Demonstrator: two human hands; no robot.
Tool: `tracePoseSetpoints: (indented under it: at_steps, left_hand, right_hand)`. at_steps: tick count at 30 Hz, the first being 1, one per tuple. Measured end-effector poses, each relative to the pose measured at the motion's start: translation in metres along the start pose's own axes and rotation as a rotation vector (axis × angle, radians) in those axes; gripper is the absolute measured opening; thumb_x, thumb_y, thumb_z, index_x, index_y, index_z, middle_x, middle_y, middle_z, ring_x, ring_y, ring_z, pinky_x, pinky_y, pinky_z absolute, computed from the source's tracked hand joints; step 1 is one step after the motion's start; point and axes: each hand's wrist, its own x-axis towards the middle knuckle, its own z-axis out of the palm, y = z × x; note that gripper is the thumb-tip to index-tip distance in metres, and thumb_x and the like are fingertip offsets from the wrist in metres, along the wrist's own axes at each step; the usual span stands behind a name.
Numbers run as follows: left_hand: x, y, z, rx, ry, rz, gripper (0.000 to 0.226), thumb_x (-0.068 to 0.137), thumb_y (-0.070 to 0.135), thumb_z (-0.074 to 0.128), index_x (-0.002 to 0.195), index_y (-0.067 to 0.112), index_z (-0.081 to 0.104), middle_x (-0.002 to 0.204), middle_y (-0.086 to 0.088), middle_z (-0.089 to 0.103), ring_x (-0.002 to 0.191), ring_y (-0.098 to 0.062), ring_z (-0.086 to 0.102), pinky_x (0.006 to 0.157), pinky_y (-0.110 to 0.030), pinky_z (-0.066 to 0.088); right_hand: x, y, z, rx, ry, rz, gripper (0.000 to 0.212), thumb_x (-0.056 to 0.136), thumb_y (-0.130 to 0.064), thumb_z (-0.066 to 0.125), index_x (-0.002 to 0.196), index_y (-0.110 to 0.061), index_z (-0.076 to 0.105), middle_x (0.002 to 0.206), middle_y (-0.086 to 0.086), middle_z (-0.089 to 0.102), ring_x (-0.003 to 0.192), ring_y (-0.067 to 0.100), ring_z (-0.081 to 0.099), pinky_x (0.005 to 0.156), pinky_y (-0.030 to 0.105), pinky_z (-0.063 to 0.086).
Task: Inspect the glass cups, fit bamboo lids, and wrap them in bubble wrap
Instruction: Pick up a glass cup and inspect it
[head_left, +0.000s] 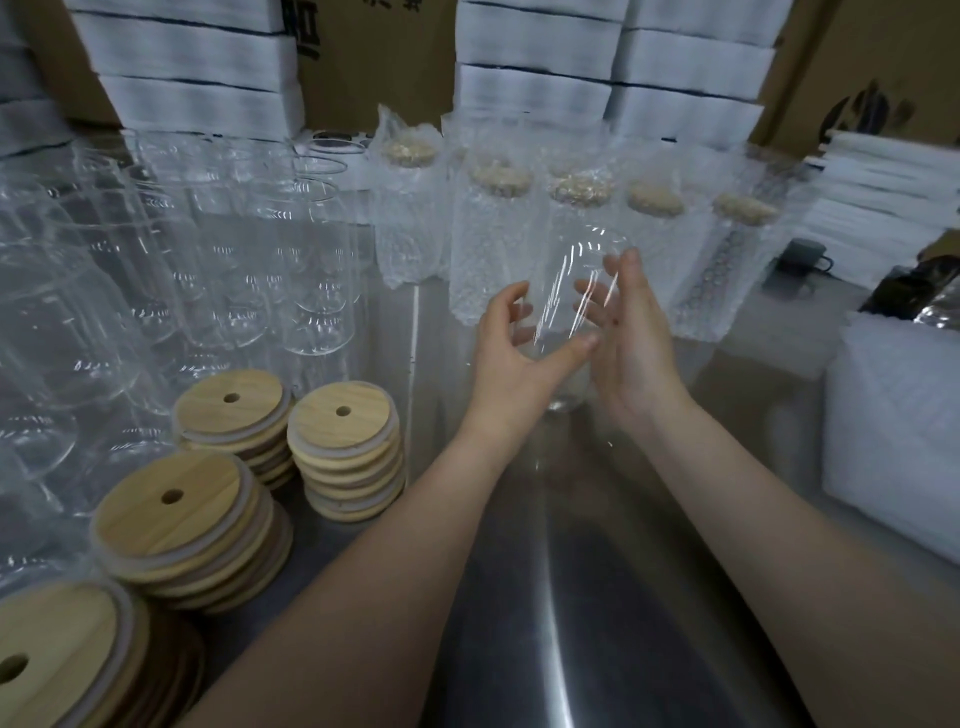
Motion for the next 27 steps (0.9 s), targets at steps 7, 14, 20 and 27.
tracePoseSetpoints:
  at_steps: [7,14,20,27]
  left_hand:
    - [0.007,0.002,-0.008,-0.304,0.030,-0.148,0.055,0.091,0.018,0.067,0.140,0.007,0.047,0.128,-0.014,0.063,0.115,-0.027,0.064,0.099,-0.037,0.052]
    - [0.014,-0.001,-0.010,-0.380,0.000,-0.181,0.049,0.101,0.027,0.047,0.147,0.010,0.041,0.141,-0.017,0.054,0.131,-0.032,0.051,0.113,-0.051,0.037]
    - [0.011,-0.006,-0.007,-0.272,0.006,-0.092,0.043,0.103,0.028,0.045,0.145,0.021,0.045,0.141,-0.003,0.055,0.128,-0.014,0.053,0.112,-0.041,0.040]
    - [0.014,-0.008,-0.009,-0.304,0.094,-0.029,0.031,0.101,0.018,0.051,0.131,0.029,0.053,0.100,0.012,0.064,0.089,0.001,0.066,0.077,-0.017,0.052]
  right_hand:
    - [0.005,0.007,-0.009,-0.032,-0.170,0.114,0.039,0.104,-0.046,0.032,0.120,-0.025,0.062,0.112,-0.001,0.072,0.110,0.017,0.064,0.091,0.029,0.051]
    - [0.003,0.018,-0.003,-0.100,-0.310,0.229,0.059,0.101,-0.058,0.021,0.129,-0.019,0.056,0.122,0.000,0.069,0.115,0.016,0.064,0.094,0.033,0.051]
    - [0.003,0.016,-0.004,-0.014,-0.235,0.274,0.057,0.099,-0.060,0.034,0.137,-0.020,0.047,0.125,0.007,0.068,0.112,0.028,0.067,0.086,0.045,0.057]
    - [-0.002,0.022,-0.003,-0.103,-0.133,0.054,0.067,0.083,-0.052,0.063,0.134,-0.013,0.044,0.122,0.010,0.066,0.094,0.022,0.071,0.071,0.035,0.056]
